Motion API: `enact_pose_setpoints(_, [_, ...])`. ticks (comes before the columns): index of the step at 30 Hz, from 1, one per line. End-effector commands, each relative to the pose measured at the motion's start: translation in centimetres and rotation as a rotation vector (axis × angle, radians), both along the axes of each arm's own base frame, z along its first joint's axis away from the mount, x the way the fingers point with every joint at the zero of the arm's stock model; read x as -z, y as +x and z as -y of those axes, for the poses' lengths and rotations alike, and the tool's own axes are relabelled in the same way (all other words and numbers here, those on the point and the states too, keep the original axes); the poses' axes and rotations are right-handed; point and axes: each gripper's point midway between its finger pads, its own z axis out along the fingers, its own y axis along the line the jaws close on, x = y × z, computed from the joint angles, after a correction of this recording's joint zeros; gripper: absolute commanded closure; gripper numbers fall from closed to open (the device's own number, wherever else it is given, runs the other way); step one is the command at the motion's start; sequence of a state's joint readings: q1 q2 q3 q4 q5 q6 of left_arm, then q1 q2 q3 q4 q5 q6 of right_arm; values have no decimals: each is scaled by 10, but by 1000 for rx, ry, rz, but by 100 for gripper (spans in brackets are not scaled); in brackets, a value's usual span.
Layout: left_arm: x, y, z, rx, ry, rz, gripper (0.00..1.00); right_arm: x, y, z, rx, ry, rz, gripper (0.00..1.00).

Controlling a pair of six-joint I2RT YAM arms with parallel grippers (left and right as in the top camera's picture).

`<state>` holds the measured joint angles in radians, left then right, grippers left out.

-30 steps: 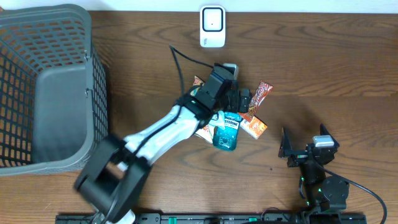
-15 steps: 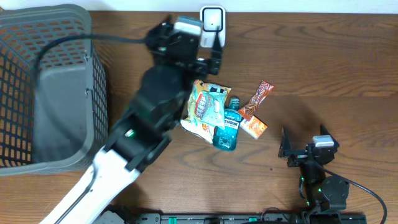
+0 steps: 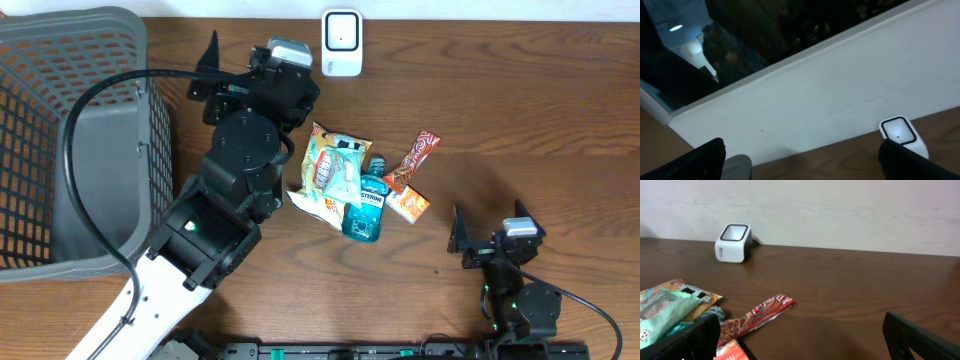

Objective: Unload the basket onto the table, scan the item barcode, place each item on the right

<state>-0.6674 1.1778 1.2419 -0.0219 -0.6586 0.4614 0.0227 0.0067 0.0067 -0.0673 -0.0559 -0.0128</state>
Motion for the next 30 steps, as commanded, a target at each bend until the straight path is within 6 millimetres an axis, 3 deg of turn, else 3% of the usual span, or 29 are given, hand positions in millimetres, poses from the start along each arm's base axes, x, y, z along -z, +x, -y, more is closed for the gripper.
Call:
enact_pose_setpoints(1, [-4, -1, -9, -37, 13, 9, 2, 2, 0, 0, -2, -15, -4, 1])
enact_pose_setpoints(13, [-5, -6, -29, -5, -20, 3, 2, 2, 0, 0, -2, -14, -4, 1])
enact_pose_setpoints(21, [-31, -33, -88, -87, -175, 99, 2, 2, 0, 0, -2, -14, -4, 1])
enact_pose_setpoints(30, [-67, -81, -132, -122, -245, 224, 2, 2, 0, 0, -2, -14, -4, 1])
